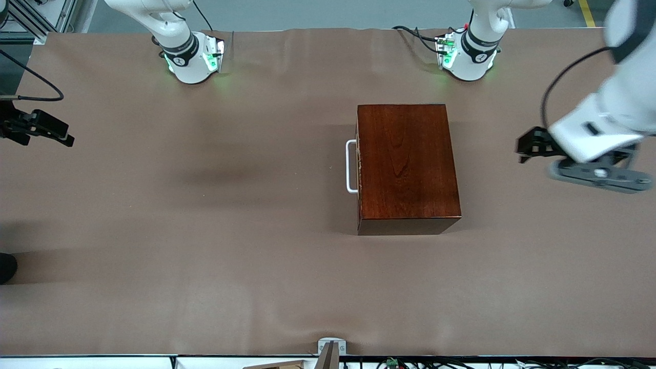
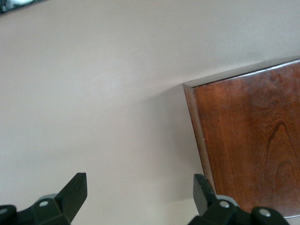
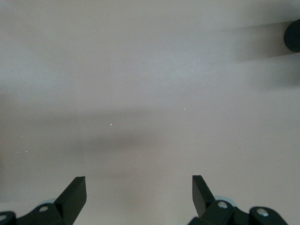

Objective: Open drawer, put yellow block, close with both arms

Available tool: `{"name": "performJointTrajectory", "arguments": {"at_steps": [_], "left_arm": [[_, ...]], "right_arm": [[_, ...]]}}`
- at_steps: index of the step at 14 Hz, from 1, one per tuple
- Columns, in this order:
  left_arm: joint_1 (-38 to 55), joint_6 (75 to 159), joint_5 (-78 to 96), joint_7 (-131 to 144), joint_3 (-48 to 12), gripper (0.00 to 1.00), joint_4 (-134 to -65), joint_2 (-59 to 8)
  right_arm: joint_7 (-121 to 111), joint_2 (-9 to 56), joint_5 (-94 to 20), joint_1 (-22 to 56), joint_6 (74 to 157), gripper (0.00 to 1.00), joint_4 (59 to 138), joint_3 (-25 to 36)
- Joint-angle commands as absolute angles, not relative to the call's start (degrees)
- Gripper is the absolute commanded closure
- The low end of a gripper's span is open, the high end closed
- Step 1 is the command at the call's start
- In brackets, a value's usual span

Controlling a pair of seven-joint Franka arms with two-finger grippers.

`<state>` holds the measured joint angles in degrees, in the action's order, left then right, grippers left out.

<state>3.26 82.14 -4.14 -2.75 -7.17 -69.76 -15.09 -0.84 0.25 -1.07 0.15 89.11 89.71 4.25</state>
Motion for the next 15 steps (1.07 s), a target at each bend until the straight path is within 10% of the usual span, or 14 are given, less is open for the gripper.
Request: {"name": "performJointTrajectory", "arguments": {"at_steps": [1, 8, 15], "left_arm": [[-1.0, 82.4, -1.5, -1.1, -7.8, 0.00, -72.4, -12.9], [-1.1, 91.6, -1.2, 1.8, -7.3, 0.00, -89.1, -1.2], [-1.2, 91.1, 0.3, 1.7, -6.7, 0.00, -88.6, -0.8]], "right_arm": [[-1.3, 0.1, -1.5, -0.3, 89.4, 0.00, 89.8, 4.0], [-1.3, 0.1, -1.5, -0.3, 89.0, 0.00, 89.7, 4.0], [-1.3, 0.1, -1.5, -0.3, 88.9, 0.00, 89.7, 4.0]]}}
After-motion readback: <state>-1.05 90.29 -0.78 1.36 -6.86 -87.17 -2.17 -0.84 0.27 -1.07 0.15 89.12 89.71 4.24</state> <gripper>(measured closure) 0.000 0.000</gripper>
